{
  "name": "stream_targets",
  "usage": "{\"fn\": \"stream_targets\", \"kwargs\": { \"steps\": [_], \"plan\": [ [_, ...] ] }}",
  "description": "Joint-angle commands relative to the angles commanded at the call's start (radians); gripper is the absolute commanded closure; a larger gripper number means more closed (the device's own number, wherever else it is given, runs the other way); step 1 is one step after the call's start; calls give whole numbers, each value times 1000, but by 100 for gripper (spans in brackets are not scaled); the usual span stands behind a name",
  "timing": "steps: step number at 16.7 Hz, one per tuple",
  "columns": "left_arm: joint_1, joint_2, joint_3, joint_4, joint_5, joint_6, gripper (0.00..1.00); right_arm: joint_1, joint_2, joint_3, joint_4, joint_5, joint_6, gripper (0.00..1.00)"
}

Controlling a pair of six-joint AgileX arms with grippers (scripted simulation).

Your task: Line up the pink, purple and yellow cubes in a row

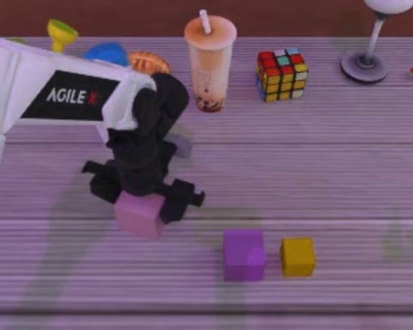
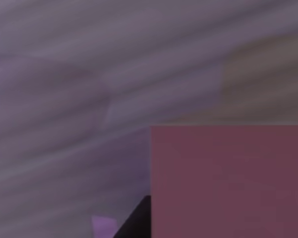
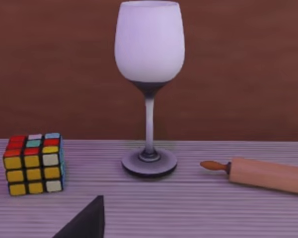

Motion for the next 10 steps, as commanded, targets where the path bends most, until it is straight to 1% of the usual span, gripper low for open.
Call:
{"fn": "stream_targets", "kwargs": {
  "steps": [1,10],
  "plan": [
    [0,0,0,0,0,0,100,0,0,0,0,0,0,0],
    [1,-13,5,-8,-1,1,100,0,0,0,0,0,0,0]
  ]
}}
